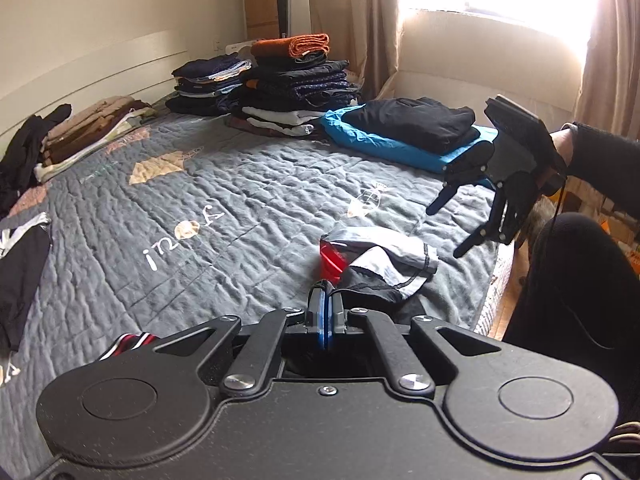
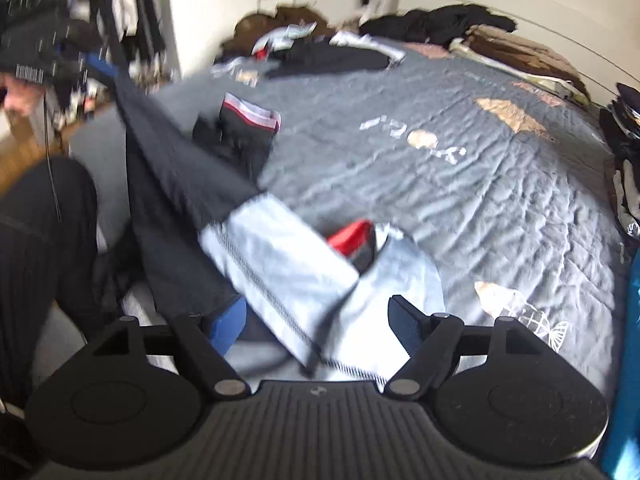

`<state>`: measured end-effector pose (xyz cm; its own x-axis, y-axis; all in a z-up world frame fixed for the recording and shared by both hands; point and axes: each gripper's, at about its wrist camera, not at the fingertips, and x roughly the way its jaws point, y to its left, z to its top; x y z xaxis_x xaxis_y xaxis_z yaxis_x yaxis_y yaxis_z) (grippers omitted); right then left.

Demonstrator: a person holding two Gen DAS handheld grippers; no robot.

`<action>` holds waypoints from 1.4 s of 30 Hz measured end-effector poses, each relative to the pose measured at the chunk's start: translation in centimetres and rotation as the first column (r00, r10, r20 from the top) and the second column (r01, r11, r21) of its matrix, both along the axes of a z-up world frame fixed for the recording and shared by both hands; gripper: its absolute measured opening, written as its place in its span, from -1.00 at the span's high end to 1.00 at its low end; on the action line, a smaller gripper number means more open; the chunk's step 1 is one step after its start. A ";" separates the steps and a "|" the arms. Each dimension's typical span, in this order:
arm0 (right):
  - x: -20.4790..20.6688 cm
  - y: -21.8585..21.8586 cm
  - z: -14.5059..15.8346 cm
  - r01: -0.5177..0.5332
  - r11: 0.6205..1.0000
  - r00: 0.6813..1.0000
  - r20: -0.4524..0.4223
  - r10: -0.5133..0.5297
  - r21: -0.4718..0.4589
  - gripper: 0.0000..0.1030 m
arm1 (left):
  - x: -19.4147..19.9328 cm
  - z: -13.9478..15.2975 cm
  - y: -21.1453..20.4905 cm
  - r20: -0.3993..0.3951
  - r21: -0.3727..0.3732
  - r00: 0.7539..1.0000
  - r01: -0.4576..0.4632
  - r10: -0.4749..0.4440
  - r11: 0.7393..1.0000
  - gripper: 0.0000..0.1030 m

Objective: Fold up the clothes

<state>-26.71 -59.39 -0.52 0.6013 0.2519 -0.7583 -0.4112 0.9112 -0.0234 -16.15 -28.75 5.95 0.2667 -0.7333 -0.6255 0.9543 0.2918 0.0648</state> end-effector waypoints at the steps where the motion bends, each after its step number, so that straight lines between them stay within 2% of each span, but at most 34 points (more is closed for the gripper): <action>1: -0.1 0.2 -0.7 -0.021 0.999 1.000 -0.017 0.020 -0.031 -0.50 | 0.1 -0.1 -0.1 -0.004 -0.002 1.000 -0.002 0.002 1.000 0.97; 3: -0.5 0.6 -2.1 -0.064 0.994 0.998 -0.029 0.062 -0.091 -0.50 | -0.2 -0.1 0.1 0.000 0.001 1.000 -0.003 0.003 1.000 0.97; 6: 0.2 0.7 -3.7 -0.066 0.984 0.997 -0.043 0.060 -0.165 -0.50 | -0.1 -0.3 0.0 -0.007 0.002 1.000 -0.008 0.008 1.000 0.97; 8: 1.3 -0.6 -4.3 0.000 0.990 0.998 -0.069 -0.010 -0.138 -0.50 | -0.3 -0.6 0.1 -0.008 0.005 1.000 -0.009 0.009 1.000 0.97; 11: 2.9 -3.3 -4.8 0.122 0.992 0.985 -0.126 -0.120 0.014 -0.50 | -0.1 -0.8 0.1 -0.016 0.010 1.000 -0.016 0.016 1.000 0.97; 13: 3.9 -4.6 -5.3 0.207 0.973 0.965 -0.187 -0.186 0.101 -0.50 | -0.1 -1.0 0.1 -0.020 0.010 1.000 -0.020 0.020 1.000 0.97; 15: 4.8 -5.1 -6.2 0.275 0.951 0.941 -0.244 -0.236 0.142 -0.50 | -0.1 -1.2 0.1 -0.023 0.010 1.000 -0.021 0.021 1.000 0.97; 23: 5.7 -4.4 -9.5 0.384 0.918 0.887 -0.316 -0.338 0.096 -0.51 | 0.1 -2.0 0.2 -0.035 0.015 0.999 -0.022 0.023 1.000 0.97; 28: 5.0 -4.8 -8.8 0.432 0.897 0.874 -0.293 -0.389 0.098 -0.48 | 0.2 -2.3 0.3 -0.041 0.013 0.999 -0.025 0.026 1.000 0.97; 30: 4.5 -4.3 -8.1 0.427 0.901 0.886 -0.235 -0.400 0.076 -0.41 | 0.2 -2.3 0.3 -0.040 0.010 0.999 -0.023 0.024 1.000 0.97; 32: 4.0 -3.9 -7.4 0.416 0.906 0.900 -0.172 -0.400 0.071 -0.19 | 0.1 -2.4 0.2 -0.040 0.010 0.999 -0.022 0.022 1.000 0.97; 33: 3.9 -3.9 -7.1 0.418 0.905 0.901 -0.161 -0.403 0.074 0.17 | 0.1 -2.4 0.2 -0.041 0.010 0.999 -0.021 0.022 1.000 0.97; 34: 3.9 -3.9 -7.0 0.424 0.902 0.899 -0.157 -0.409 0.078 0.43 | 0.1 -2.5 0.2 -0.042 0.010 0.999 -0.022 0.022 1.000 0.97; 35: 3.9 -4.0 -6.8 0.434 0.897 0.895 -0.150 -0.419 0.083 0.85 | 0.1 -2.6 0.1 -0.043 0.010 0.999 -0.022 0.023 1.000 0.97; 36: 4.0 -4.0 -6.7 0.438 0.895 0.894 -0.149 -0.423 0.087 0.92 | 0.1 -2.7 0.1 -0.044 0.011 0.999 -0.024 0.024 1.000 0.97; 38: 4.1 -4.1 -6.6 0.440 0.893 0.893 -0.151 -0.424 0.093 0.93 | 0.2 -2.9 0.2 -0.046 0.011 0.999 -0.025 0.025 1.000 0.97; 42: 3.6 -4.8 -5.1 0.475 0.864 0.879 -0.136 -0.457 0.166 0.95 | 0.4 -3.0 0.6 -0.047 0.007 0.998 -0.032 0.032 0.999 0.97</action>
